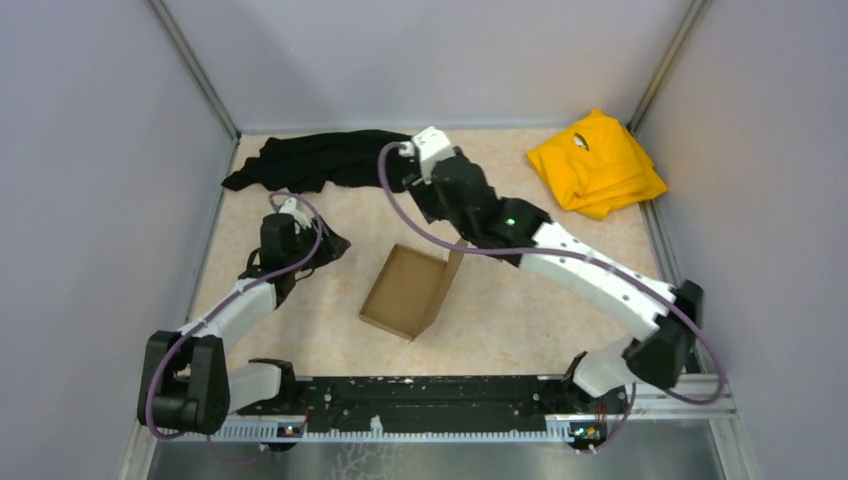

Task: Fold the paper box

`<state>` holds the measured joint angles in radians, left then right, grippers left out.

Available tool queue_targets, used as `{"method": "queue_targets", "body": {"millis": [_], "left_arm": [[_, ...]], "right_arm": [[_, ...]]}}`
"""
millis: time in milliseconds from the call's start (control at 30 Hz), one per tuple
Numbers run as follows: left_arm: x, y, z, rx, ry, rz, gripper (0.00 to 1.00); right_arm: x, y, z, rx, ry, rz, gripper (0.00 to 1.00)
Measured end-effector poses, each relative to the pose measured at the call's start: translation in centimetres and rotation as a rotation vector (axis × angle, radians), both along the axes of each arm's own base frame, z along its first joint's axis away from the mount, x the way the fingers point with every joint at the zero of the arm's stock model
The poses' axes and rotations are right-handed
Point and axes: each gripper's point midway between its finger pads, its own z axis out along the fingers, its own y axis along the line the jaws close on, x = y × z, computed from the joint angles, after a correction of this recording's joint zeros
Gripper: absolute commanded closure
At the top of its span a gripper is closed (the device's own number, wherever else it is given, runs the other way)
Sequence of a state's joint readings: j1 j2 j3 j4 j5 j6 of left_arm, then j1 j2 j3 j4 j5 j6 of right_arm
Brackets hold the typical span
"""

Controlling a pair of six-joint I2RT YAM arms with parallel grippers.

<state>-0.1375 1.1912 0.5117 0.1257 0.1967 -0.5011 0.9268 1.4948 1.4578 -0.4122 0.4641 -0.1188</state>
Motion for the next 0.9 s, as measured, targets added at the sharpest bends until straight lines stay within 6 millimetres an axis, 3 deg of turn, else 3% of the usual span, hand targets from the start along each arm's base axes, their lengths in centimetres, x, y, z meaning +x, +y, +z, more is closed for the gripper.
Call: {"method": "queue_targets", "body": {"millis": [67,167,267,367,600,733,900], "left_arm": [[-0.1,0.0,-0.1,-0.001,0.004,-0.003,0.44],[0.1,-0.2,-0.3,-0.001,0.026,-0.009,0.46],[0.8,-0.5,-0.6,0.000,0.057,-0.023,0.45],[1.3,-0.8,-1.4,0.005,0.092,-0.039,0.46],[0.6,-1.9,-4.1,0.033,0.193,-0.086,0.46],[0.2,-3.4,-4.4,0.056,0.209,-0.126,0.46],[-0.9,-5.0,-4.9,0.107,0.230,-0.169,0.47]], "right_arm": [[-1.7,-2.8,2.5,0.095,-0.001,-0.070,0.30],[-4.3,-7.4,3.5,0.186,0.024,-0.177,0.27],[-6.5,-11.1,1.9,0.254,0.089,-0.274,0.28],[-8.3,-12.8,-2.1,0.277,0.189,-0.348,0.28],[-12.1,-14.2,-14.4,0.224,0.456,-0.474,0.27],[-13.1,-13.6,-17.7,0.275,0.544,-0.490,0.27],[-13.2,-10.9,-20.2,0.417,0.635,-0.464,0.27]]}}
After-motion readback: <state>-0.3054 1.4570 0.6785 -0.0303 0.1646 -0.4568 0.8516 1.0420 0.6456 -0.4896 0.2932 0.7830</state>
